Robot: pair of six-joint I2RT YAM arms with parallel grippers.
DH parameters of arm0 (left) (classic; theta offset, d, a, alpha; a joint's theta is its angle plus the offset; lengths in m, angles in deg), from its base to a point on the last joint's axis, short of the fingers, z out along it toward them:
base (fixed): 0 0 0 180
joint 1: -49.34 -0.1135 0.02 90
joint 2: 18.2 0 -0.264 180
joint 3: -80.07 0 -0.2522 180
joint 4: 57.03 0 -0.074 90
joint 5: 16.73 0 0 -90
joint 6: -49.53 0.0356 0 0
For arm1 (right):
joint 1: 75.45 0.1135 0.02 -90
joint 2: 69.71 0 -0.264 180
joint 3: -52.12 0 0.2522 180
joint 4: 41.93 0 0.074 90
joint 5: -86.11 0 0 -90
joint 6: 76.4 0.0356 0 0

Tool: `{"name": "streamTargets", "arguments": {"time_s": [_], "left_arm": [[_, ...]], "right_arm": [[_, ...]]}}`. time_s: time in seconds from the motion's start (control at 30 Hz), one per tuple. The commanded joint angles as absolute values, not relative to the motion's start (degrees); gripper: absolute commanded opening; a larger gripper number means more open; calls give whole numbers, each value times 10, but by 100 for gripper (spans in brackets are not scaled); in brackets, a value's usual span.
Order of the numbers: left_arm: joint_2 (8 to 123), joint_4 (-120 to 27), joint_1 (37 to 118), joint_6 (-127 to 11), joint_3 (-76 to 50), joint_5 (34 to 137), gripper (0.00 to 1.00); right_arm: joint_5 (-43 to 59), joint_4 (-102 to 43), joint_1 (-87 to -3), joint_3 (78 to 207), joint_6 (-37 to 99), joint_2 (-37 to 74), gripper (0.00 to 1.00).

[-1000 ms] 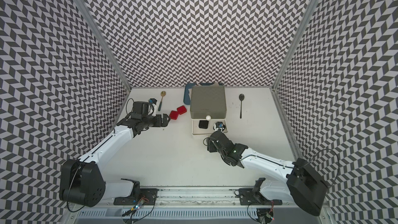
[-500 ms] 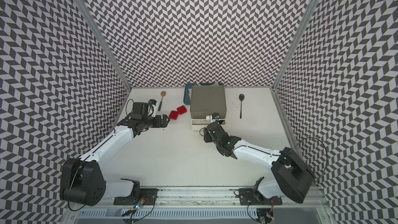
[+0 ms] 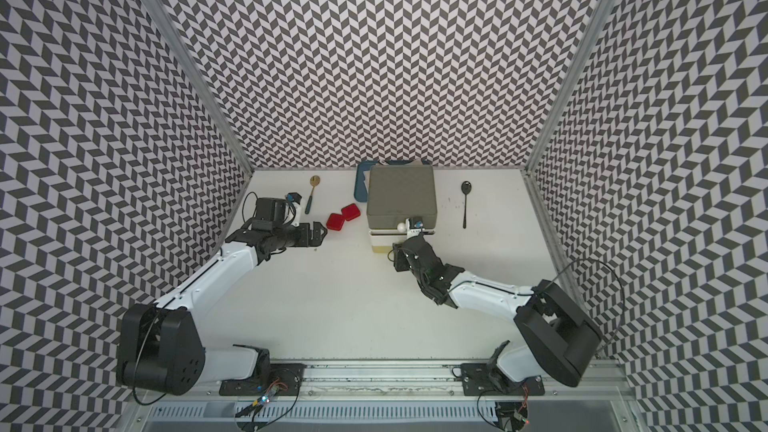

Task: Place the brooch boxes into the drawer by color
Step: Close the drawer in the storage box.

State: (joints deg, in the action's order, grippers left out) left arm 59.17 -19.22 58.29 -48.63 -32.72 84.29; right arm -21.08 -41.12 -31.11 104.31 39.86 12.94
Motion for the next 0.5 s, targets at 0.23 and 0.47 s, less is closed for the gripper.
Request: {"name": "streamTargets", "arguments": {"time_s": [0.23,0.47], "left_arm": [[601,-200,574,-474,-330,850,100],[605,-200,572,-473,-329,852,100]], "right_arm": [[-246,-529,-315,1022,392,167,53],[-263,-560,-316,1023,383,189,52]]}}
